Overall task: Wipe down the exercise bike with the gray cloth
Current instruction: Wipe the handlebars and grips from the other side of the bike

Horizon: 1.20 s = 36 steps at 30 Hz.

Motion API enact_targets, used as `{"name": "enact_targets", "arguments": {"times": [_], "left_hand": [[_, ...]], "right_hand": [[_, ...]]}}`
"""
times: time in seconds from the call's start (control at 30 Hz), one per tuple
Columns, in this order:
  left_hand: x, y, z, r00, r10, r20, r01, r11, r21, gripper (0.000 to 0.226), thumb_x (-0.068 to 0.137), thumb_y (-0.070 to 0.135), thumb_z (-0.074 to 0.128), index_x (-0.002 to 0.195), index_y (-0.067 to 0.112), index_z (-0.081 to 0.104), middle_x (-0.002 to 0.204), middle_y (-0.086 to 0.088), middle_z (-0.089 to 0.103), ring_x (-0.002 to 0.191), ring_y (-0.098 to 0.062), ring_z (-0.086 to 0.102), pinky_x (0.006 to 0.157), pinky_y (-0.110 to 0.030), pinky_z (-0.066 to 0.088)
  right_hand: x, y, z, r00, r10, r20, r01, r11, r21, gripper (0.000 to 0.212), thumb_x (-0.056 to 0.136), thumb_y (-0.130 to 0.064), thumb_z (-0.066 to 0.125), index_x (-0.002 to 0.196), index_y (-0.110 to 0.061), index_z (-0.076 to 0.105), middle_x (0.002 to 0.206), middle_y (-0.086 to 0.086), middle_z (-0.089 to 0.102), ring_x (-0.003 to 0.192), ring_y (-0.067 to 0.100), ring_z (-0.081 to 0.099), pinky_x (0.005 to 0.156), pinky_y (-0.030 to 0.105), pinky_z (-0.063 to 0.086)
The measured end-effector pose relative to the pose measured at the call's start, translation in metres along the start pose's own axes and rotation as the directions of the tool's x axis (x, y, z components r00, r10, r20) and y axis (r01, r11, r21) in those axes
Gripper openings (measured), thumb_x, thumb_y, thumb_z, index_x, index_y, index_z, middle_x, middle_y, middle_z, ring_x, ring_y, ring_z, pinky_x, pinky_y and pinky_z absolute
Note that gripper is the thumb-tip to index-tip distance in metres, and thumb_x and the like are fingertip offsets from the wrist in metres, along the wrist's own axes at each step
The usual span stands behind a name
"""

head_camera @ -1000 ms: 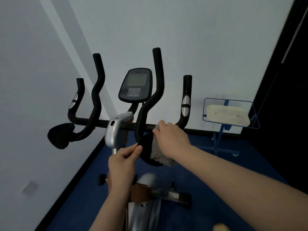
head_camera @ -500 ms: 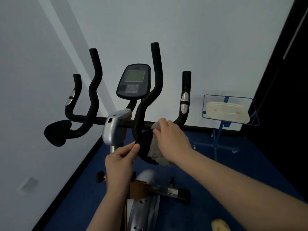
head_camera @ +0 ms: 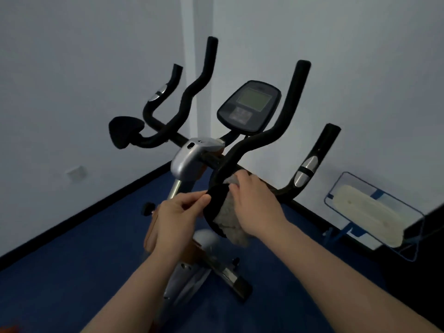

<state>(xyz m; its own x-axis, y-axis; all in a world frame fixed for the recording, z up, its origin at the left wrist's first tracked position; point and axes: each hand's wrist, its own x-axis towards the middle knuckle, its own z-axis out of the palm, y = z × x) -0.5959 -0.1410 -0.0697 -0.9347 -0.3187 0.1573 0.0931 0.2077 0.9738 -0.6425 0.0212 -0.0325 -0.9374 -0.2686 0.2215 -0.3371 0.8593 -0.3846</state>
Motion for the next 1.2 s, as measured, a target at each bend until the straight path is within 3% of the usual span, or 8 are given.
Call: {"name": "enact_targets", "arguments": {"times": [0.13,0.27,0.5,0.63,0.7,0.83,1.03,1.2], "left_hand": [[-0.017,0.008,0.021,0.985,-0.041,-0.166,0.022,0.993,-0.113,0.025,0.089,0.015,0.069,0.089,0.039,0.073,0.082,0.021,0.073,0.077,0.004,0.067,0.065,-0.009,0.051],[-0.033,0.013,0.032,0.953,-0.2,-0.229,0.146,0.961,-0.236,0.02,0.09,0.013,0.066,0.092,0.032,0.071,0.082,0.024,0.072,0.081,0.004,0.068,0.074,-0.014,0.056],[-0.059,0.004,0.045,0.887,-0.392,-0.245,0.338,0.912,-0.233,0.01,0.09,0.032,0.067,0.098,0.028,0.069,0.08,0.004,0.073,0.076,-0.012,0.07,0.064,-0.023,0.055],[-0.075,0.006,0.073,0.862,-0.479,-0.165,0.416,0.855,-0.31,0.015,0.097,0.029,0.058,0.1,0.015,0.062,0.075,-0.002,0.073,0.06,-0.011,0.066,0.06,-0.031,0.052],[-0.084,0.006,0.078,0.849,-0.511,-0.132,0.437,0.821,-0.368,0.019,0.099,0.033,0.053,0.095,0.016,0.061,0.073,-0.002,0.073,0.059,-0.011,0.065,0.053,-0.023,0.048],[-0.092,0.009,0.088,0.849,-0.514,-0.124,0.426,0.804,-0.415,0.027,0.097,0.038,0.054,0.092,0.012,0.059,0.068,0.002,0.07,0.06,-0.009,0.064,0.057,-0.021,0.045],[-0.09,0.016,0.105,0.838,-0.513,-0.185,0.392,0.804,-0.447,0.03,0.097,0.045,0.051,0.093,0.015,0.052,0.066,0.002,0.066,0.06,-0.011,0.063,0.063,-0.029,0.043],[-0.091,0.022,0.111,0.848,-0.486,-0.212,0.378,0.835,-0.4,0.065,0.07,0.073,0.053,0.099,0.016,0.056,0.065,0.005,0.066,0.061,-0.008,0.064,0.052,-0.015,0.043]], "right_hand": [[0.011,0.006,-0.007,0.984,-0.122,0.132,0.136,0.985,-0.107,0.026,0.103,-0.038,0.029,0.117,-0.018,0.039,0.106,0.006,0.05,0.082,0.02,0.041,0.067,0.034,0.032],[0.031,0.012,-0.028,0.896,-0.378,0.232,0.406,0.91,-0.082,0.028,0.104,-0.035,0.032,0.123,-0.018,0.043,0.112,0.006,0.051,0.101,0.026,0.049,0.08,0.042,0.044],[0.065,-0.012,-0.044,0.535,-0.793,0.291,0.82,0.57,0.046,0.036,0.1,-0.032,0.048,0.135,-0.025,0.051,0.129,-0.001,0.053,0.119,0.019,0.044,0.097,0.037,0.038],[0.065,-0.032,-0.013,0.337,-0.793,0.508,0.894,0.439,0.092,0.026,0.1,-0.037,0.045,0.121,-0.03,0.058,0.119,-0.003,0.056,0.111,0.016,0.047,0.09,0.036,0.04],[0.072,-0.033,-0.01,0.319,-0.761,0.565,0.832,0.51,0.218,0.018,0.099,-0.045,0.043,0.095,-0.037,0.059,0.099,-0.008,0.059,0.093,0.01,0.054,0.077,0.033,0.042],[0.097,-0.026,-0.021,0.342,-0.751,0.565,0.752,0.58,0.315,0.03,0.098,-0.055,0.037,0.077,-0.049,0.058,0.082,-0.023,0.06,0.082,-0.006,0.054,0.075,0.025,0.041],[0.096,-0.03,0.0,0.245,-0.807,0.537,0.878,0.42,0.23,0.039,0.096,-0.056,0.032,0.067,-0.034,0.046,0.072,-0.011,0.052,0.067,0.002,0.05,0.058,0.028,0.031],[0.113,-0.038,-0.014,0.181,-0.777,0.602,0.958,0.277,0.069,0.043,0.103,-0.042,0.03,0.064,-0.035,0.045,0.07,-0.004,0.051,0.07,0.012,0.046,0.069,0.035,0.031]]}}
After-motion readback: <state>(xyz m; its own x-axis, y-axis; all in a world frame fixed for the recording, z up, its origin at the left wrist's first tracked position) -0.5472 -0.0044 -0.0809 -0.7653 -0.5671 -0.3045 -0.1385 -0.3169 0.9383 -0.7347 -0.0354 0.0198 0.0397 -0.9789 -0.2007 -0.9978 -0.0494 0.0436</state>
